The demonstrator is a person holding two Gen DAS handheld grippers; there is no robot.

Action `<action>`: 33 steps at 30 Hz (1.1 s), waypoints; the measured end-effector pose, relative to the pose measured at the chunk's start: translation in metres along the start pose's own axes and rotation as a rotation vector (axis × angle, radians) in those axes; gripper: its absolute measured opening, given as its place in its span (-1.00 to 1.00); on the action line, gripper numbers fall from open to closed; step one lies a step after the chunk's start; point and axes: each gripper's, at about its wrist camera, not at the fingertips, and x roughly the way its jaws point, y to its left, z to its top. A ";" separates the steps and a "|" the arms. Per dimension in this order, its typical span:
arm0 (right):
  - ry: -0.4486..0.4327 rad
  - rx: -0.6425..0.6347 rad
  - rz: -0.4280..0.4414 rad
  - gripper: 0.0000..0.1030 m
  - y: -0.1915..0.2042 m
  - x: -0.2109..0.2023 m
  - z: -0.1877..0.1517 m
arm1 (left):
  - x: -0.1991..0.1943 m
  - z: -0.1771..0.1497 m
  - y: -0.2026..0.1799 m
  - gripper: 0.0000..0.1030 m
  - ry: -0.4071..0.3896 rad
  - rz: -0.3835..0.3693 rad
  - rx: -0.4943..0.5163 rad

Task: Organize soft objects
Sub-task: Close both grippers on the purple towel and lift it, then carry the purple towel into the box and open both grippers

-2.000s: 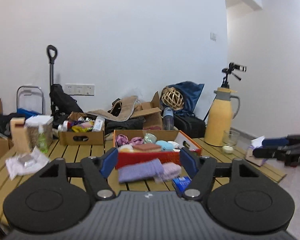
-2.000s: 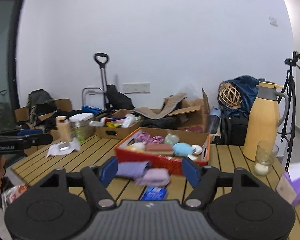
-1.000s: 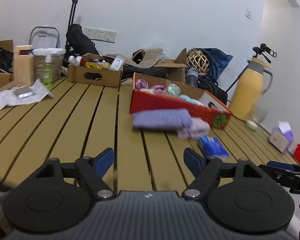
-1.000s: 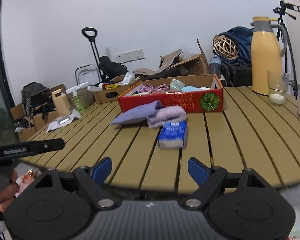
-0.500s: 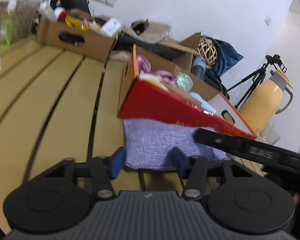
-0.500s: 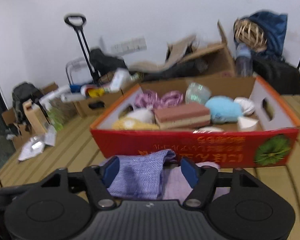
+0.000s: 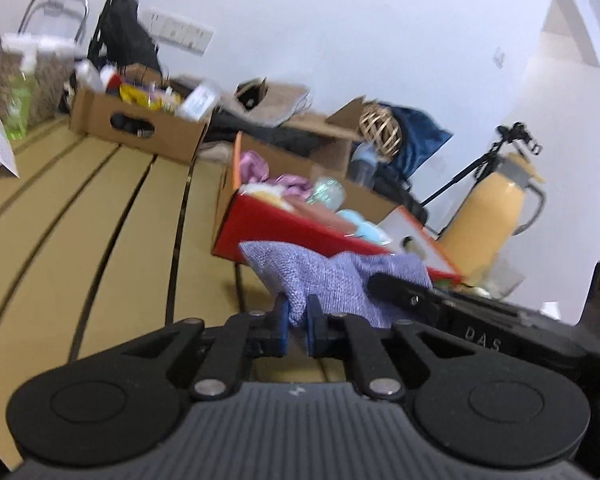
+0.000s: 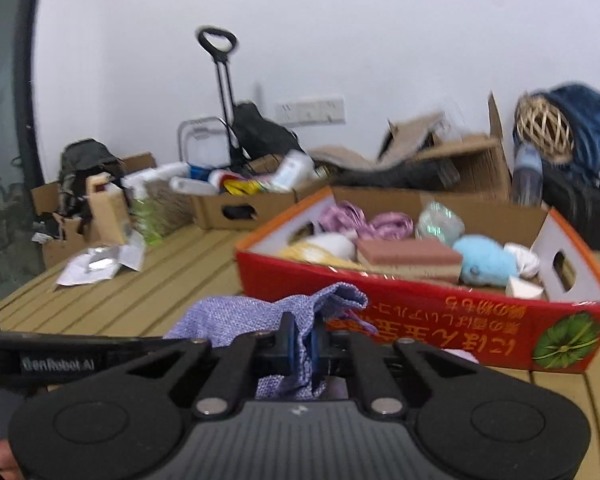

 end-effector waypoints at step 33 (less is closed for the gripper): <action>-0.148 0.145 -0.053 -0.87 -0.090 -0.170 0.020 | 0.043 0.049 -0.164 -0.83 0.028 -0.147 0.206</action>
